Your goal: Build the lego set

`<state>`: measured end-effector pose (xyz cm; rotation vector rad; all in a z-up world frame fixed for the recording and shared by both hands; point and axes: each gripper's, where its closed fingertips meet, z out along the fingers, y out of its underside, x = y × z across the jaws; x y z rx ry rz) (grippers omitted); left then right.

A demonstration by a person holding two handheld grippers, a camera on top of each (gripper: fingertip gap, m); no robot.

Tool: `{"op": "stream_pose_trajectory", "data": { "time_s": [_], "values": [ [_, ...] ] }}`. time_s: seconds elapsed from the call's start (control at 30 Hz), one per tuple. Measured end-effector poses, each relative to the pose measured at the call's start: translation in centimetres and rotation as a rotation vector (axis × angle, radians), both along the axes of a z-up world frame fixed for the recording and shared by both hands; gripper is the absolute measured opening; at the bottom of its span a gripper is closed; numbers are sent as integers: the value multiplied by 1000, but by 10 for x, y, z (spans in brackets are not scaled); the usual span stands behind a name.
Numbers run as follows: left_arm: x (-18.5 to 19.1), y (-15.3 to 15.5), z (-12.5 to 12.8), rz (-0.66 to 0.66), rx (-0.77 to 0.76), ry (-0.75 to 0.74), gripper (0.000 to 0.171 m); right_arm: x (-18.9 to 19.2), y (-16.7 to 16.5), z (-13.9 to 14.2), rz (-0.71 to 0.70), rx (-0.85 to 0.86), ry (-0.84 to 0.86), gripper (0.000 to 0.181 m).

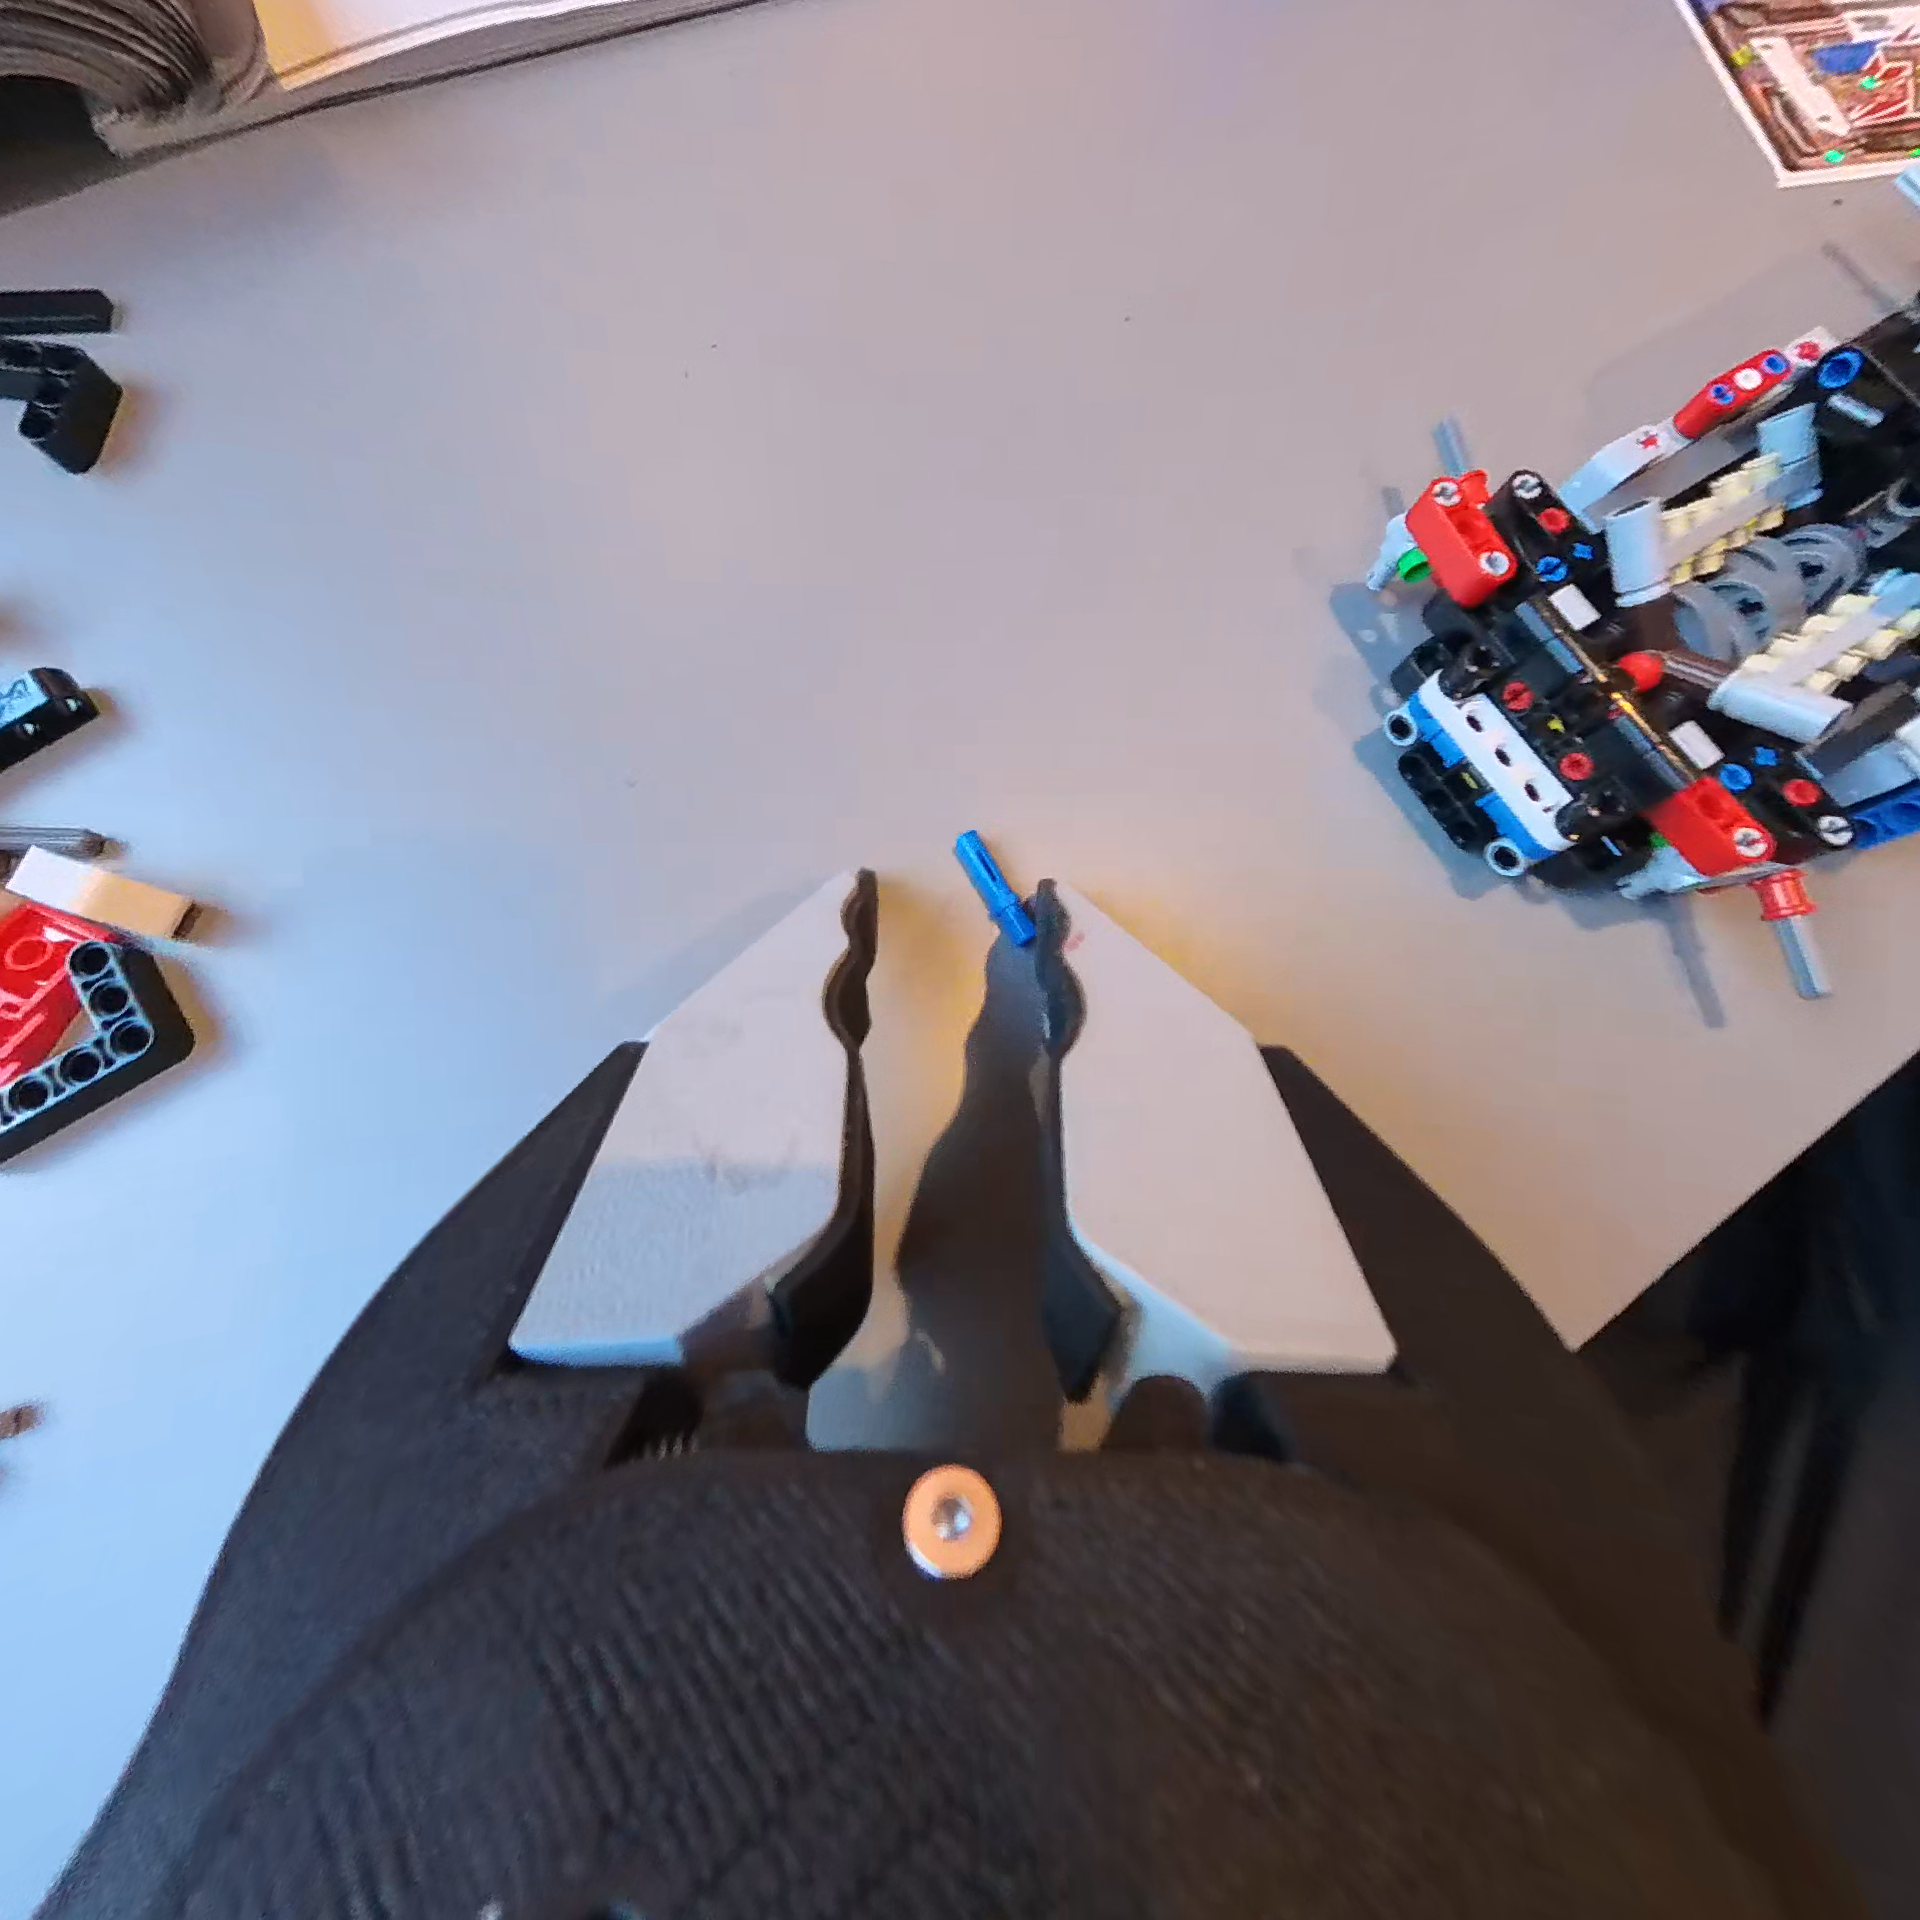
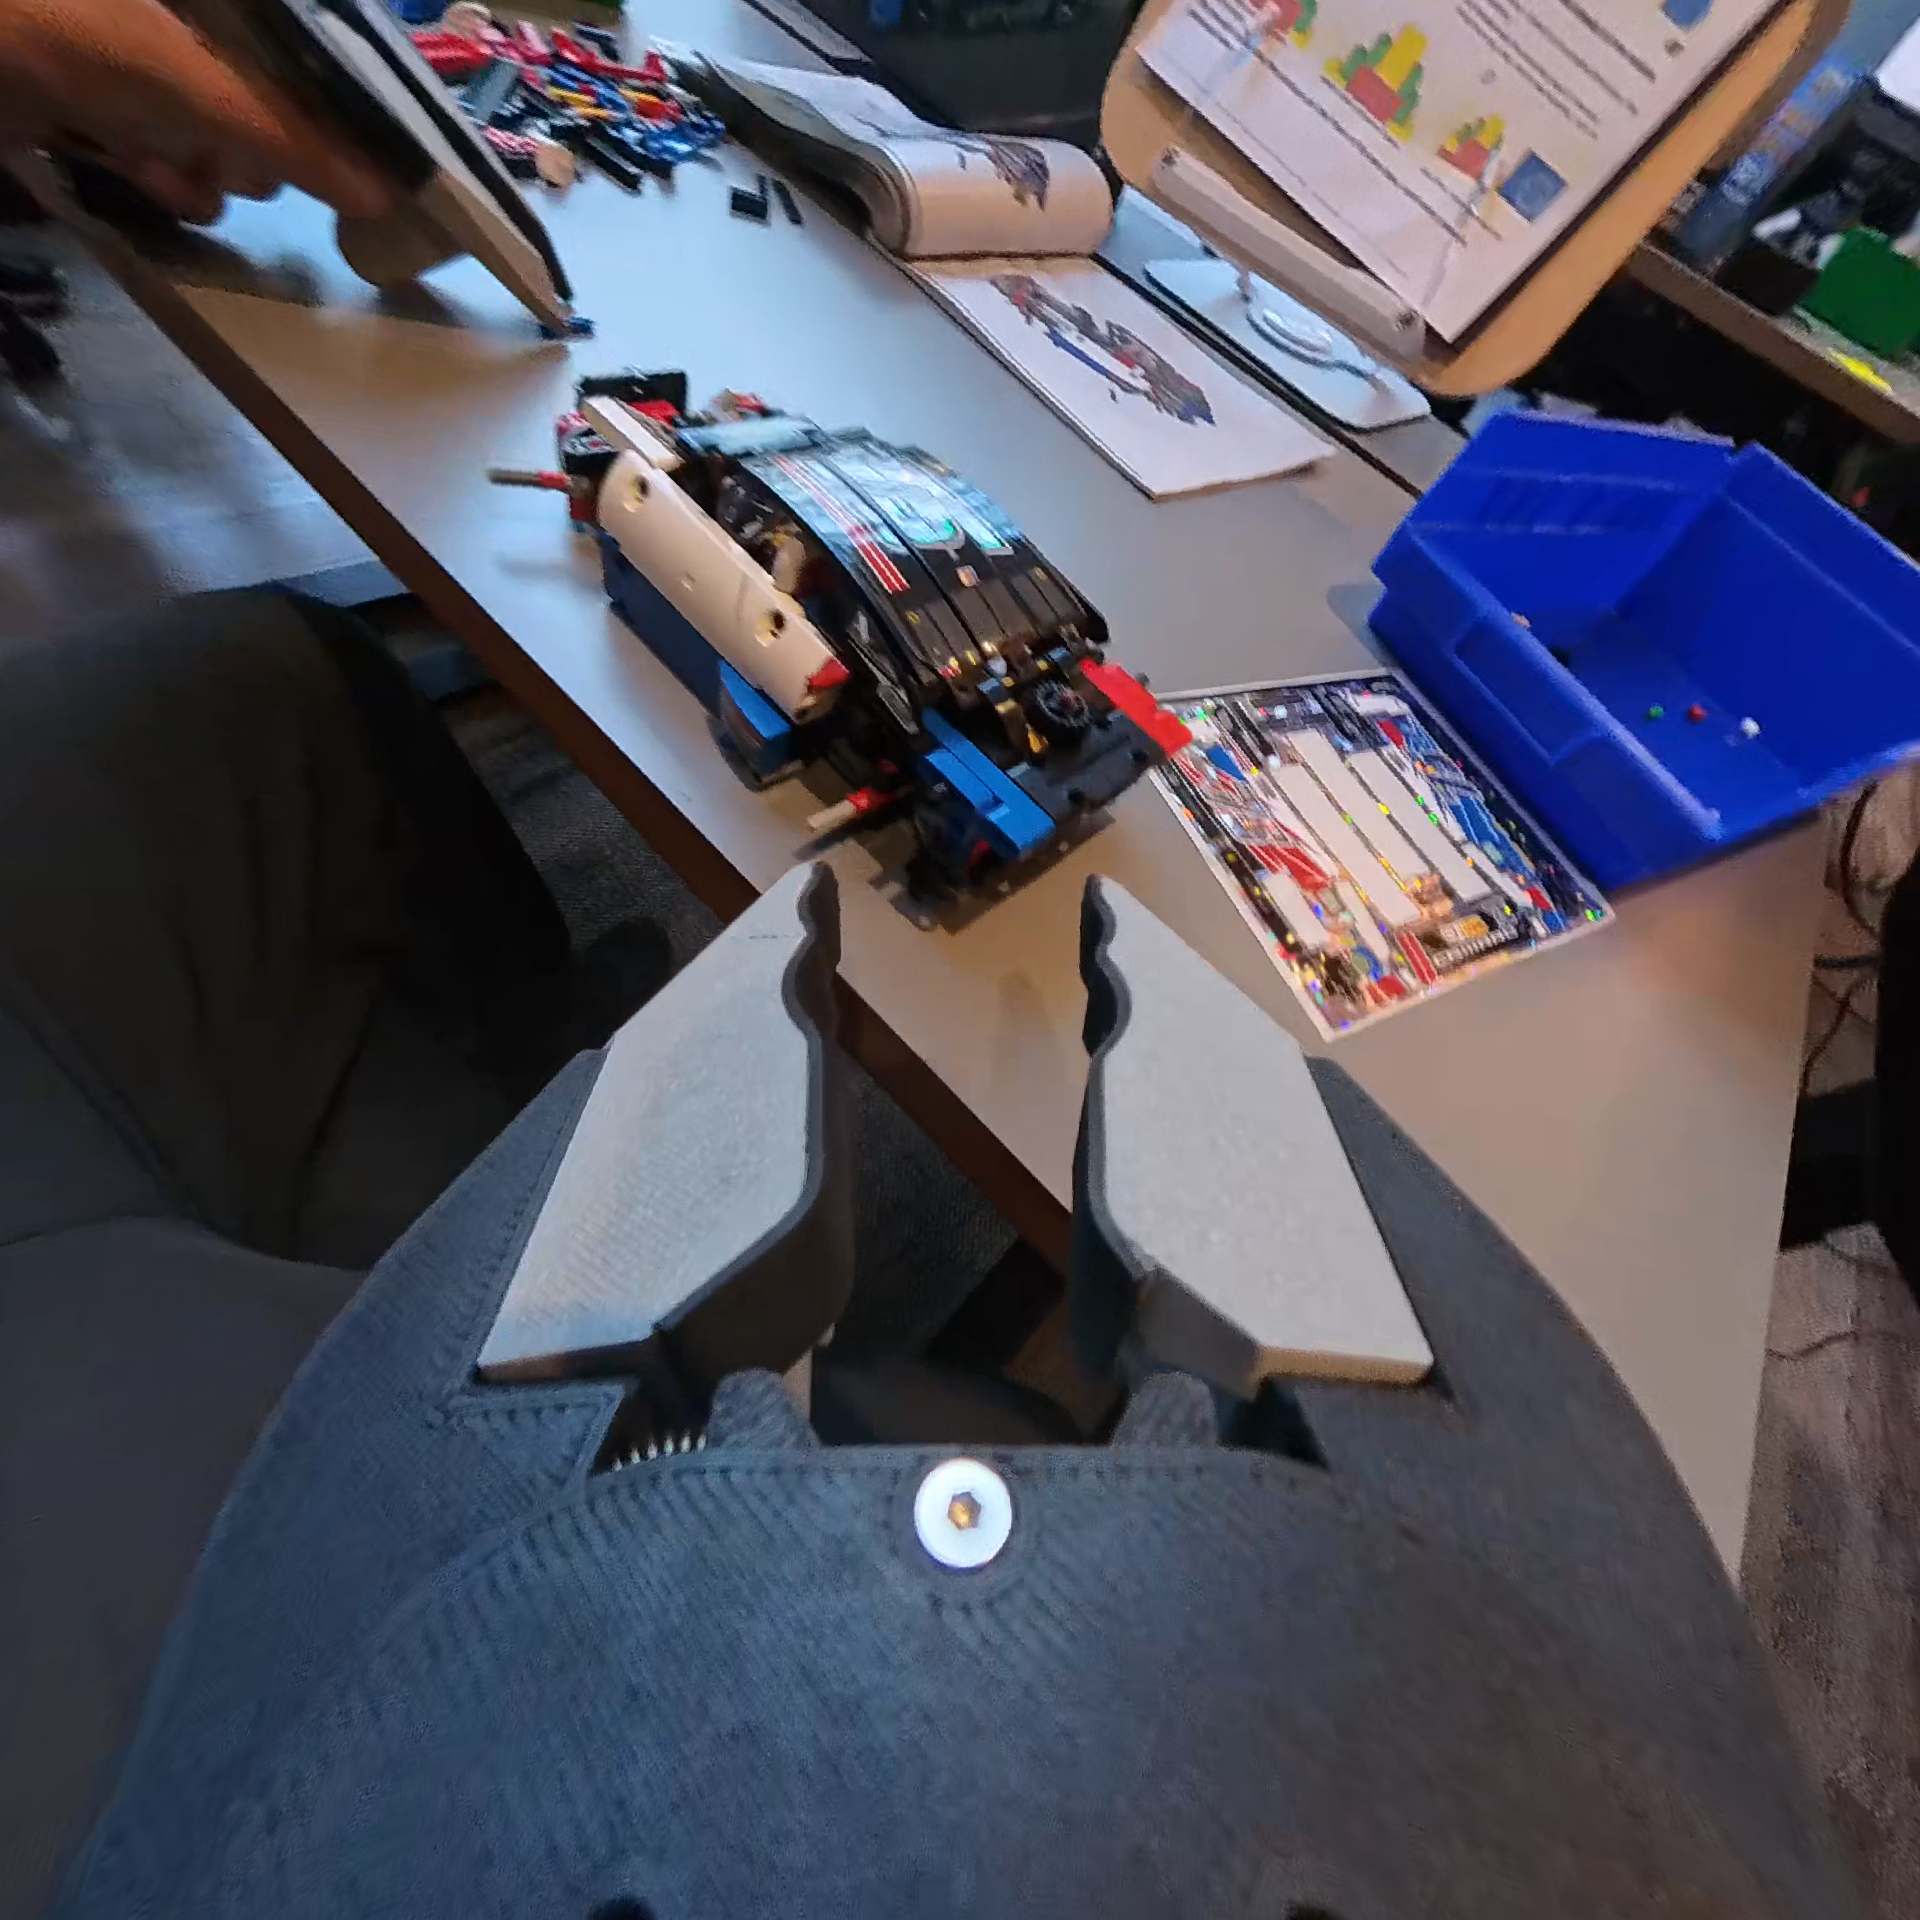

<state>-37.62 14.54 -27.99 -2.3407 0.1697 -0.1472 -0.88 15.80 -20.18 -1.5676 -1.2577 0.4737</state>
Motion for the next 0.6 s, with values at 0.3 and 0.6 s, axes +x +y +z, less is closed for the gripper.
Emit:
{"op": "stream_pose_trajectory", "data": {
  "time_s": [0.3,0.6],
  "values": [
    [6,-10,0,-118,20,58,2,-68,-57,11,299,-64,-10,36],
    [135,-58,107,-445,461,-370,3,-126,-95,25,459,-220,110,21]
  ]
}}
